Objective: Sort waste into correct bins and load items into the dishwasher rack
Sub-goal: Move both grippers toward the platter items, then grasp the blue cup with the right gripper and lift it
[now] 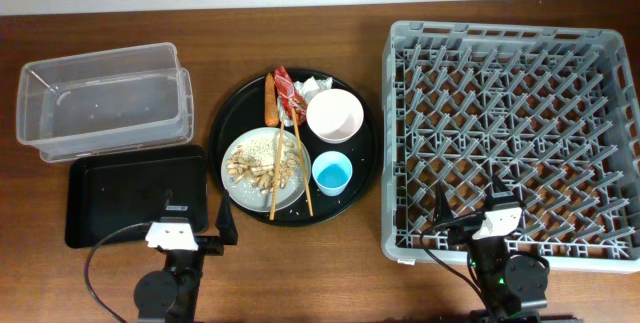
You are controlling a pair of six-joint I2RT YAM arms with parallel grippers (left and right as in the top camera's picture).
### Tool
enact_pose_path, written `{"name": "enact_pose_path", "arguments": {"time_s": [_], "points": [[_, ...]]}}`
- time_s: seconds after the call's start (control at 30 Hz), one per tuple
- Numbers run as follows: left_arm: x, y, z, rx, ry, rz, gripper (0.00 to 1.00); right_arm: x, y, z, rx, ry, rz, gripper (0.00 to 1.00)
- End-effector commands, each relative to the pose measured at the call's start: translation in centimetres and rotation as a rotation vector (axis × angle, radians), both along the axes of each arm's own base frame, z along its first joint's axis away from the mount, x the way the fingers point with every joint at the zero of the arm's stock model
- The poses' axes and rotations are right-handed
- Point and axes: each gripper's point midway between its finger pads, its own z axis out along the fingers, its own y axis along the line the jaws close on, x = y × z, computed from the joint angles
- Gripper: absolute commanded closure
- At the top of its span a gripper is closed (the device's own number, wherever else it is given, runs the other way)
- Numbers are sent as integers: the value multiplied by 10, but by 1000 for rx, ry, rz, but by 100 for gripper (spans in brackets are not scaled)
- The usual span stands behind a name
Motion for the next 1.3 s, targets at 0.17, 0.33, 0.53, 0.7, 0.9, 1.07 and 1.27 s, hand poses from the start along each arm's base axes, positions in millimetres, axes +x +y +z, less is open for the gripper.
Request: {"name": "enact_pose_path", "arguments": {"time_s": [0.17, 0.33, 0.53, 0.7, 0.9, 1.07, 1.27], "points": [[0, -1, -2, 12, -4, -3, 1, 0, 0, -2, 1, 2, 3, 2], [0, -1, -2, 12, -4, -3, 1, 0, 0, -2, 1, 2, 3, 2], [0, -1, -1, 12, -6, -6, 1, 0, 0, -2, 1, 2, 4, 2], [-3, -23, 30, 2, -130, -135, 1, -6, 30, 12, 12, -40, 180, 2], [-11, -24, 115, -28, -63, -144, 1, -38, 37, 110, 73, -30, 230, 2], [42, -53, 147, -71, 483, -273, 1, -27, 38, 136, 92, 361, 214, 2], [79, -118, 116, -221, 900, -542, 1, -4, 73, 114, 213, 800, 383, 2]]}}
